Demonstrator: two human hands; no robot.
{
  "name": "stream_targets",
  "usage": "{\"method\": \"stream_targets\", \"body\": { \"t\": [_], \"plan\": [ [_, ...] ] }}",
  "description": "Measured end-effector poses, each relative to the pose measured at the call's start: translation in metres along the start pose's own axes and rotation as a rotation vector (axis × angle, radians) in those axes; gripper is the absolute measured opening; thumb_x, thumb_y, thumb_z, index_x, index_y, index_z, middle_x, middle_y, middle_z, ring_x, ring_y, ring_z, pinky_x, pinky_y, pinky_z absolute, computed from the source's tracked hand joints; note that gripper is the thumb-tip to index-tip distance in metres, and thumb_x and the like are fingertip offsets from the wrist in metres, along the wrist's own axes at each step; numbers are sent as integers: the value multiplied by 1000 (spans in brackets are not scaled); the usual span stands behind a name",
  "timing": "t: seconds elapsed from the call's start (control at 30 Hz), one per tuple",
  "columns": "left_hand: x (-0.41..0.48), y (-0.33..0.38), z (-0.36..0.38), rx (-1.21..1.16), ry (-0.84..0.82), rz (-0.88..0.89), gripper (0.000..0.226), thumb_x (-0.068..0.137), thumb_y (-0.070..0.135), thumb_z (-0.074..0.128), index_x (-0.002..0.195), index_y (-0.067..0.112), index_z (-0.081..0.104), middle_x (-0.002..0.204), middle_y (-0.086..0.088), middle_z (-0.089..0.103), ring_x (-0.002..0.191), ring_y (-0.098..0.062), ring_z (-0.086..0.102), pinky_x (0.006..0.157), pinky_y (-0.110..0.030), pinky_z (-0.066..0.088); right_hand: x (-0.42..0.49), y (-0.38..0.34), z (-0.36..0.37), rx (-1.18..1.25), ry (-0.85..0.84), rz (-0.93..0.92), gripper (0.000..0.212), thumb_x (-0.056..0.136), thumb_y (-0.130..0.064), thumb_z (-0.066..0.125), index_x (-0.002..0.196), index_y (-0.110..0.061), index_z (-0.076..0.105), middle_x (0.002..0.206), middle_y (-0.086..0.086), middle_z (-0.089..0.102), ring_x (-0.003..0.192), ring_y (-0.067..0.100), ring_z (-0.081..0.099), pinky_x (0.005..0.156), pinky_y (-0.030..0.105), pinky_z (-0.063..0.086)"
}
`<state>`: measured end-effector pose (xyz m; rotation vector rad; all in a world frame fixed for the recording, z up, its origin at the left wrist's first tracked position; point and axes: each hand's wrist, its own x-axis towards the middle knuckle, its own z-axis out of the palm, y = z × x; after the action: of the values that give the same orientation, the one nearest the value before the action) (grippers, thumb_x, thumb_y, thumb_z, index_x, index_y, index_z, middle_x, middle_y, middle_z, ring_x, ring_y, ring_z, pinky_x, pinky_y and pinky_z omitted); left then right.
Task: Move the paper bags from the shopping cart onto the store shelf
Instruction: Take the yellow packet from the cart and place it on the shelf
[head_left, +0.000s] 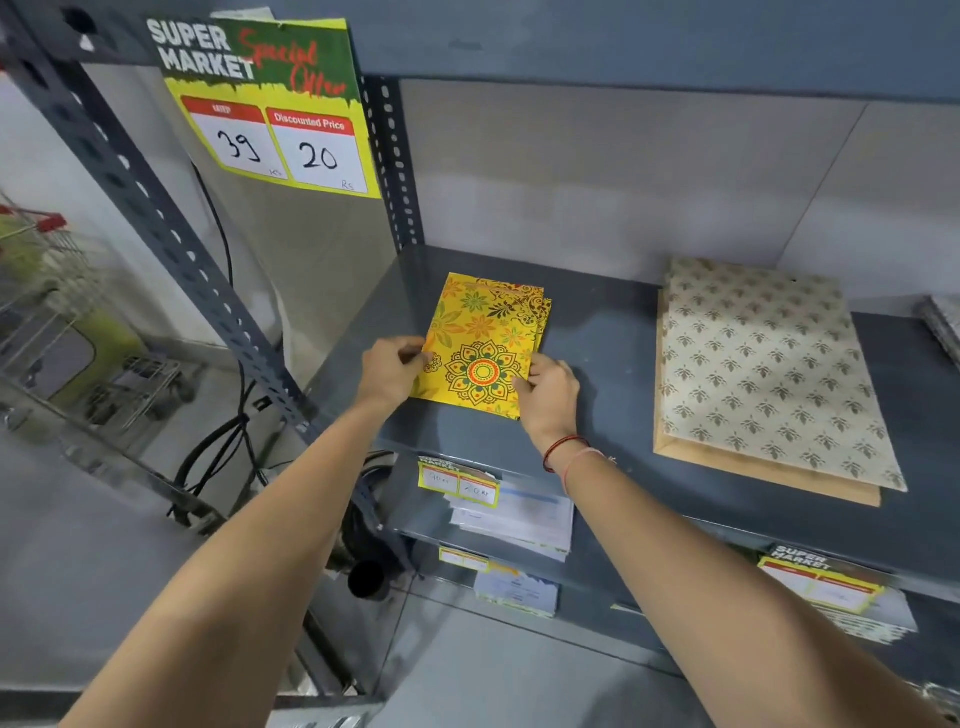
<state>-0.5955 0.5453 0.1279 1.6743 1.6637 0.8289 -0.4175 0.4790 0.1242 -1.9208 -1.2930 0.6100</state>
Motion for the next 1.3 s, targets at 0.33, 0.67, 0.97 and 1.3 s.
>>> {"method": "stream_targets", "body": {
  "t": [0.33, 0.67, 0.97, 1.3],
  "plan": [
    [-5, -4, -29, 135, -379, 160, 42, 84, 25, 69, 124, 11, 62, 118, -6, 69, 105, -16, 65, 85, -11, 47, -23, 13, -4, -43, -160, -150, 59, 76, -34, 76, 123, -3, 62, 139, 17, 53, 124, 29, 54, 106, 34, 42],
    [6, 3, -28, 489, -391, 201, 57, 60, 10, 85, 112, 6, 64, 104, -16, 73, 101, -31, 66, 92, -45, 51, -20, 6, -2, -239, -177, -209, 46, 79, -28, 74, 117, -5, 65, 115, 18, 65, 104, 36, 61, 88, 40, 49],
    [3, 16, -28, 636, -358, 197, 30, 60, 11, 82, 87, 6, 69, 86, -20, 73, 85, -34, 68, 78, -40, 56, -22, 5, -2, -267, -188, -224, 41, 82, -23, 71, 115, -1, 64, 115, 19, 63, 104, 36, 60, 88, 40, 48],
    [-39, 38, 0, 634, -130, 255, 52, 85, 13, 62, 134, 11, 49, 129, -20, 55, 118, -40, 52, 95, -46, 48, -47, 27, -43, -106, -40, -257, 42, 86, -31, 66, 119, -5, 62, 117, 14, 64, 107, 31, 60, 87, 38, 50]
  ]
}}
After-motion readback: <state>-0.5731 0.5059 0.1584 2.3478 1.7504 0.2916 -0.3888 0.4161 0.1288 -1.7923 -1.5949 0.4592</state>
